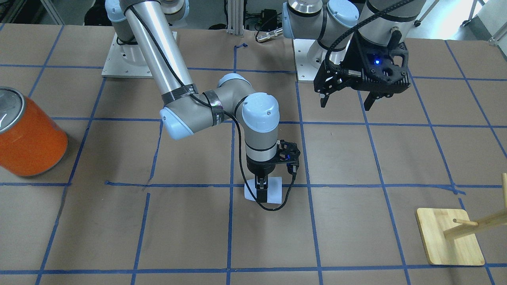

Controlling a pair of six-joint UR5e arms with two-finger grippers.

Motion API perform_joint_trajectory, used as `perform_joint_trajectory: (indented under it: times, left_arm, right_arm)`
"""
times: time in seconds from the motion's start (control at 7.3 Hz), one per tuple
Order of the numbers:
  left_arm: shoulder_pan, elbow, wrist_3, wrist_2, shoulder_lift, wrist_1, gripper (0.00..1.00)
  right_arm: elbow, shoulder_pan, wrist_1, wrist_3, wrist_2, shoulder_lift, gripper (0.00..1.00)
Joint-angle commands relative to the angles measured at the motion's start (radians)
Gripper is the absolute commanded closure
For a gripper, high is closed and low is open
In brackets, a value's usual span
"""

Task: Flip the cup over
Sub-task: 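Lay the cup on its side on the table and open the right gripper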

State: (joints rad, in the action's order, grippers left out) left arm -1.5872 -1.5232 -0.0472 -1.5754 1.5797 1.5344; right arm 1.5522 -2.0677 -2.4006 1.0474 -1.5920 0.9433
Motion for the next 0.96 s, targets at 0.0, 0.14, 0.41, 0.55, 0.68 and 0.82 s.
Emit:
perform_joint_trajectory:
  times: [0.0,0.14,0.41,0.55,0.68,0.82]
  left_arm:
    - [0.001,0.0,0.0,0.009,0.0,0.0,0.0]
    - [0.006,0.0,-0.002,0.008,0.0,0.0,0.0]
    - [0.01,0.002,-0.003,-0.001,-0.003,0.003,0.0]
    - [0.01,0.002,-0.005,0.003,-0.003,0.003,0.0]
    - [0.012,0.002,-0.01,0.005,-0.003,0.003,0.0]
    - [0.038,-0.002,-0.028,0.015,-0.001,0.003,0.0]
  right_arm:
    - [0.003,0.001,0.003,-0.024,-0.012,0.023,0.0]
    - [0.003,0.001,0.015,-0.114,-0.014,0.057,0.0]
    - [0.025,0.008,0.117,-0.129,-0.067,0.145,0.0]
    - [0.028,0.033,0.145,-0.138,-0.104,0.167,0.0]
    - [0.041,0.085,0.173,-0.287,-0.105,0.186,0.0]
    - [0.067,0.125,0.214,-0.482,-0.101,0.237,0.0]
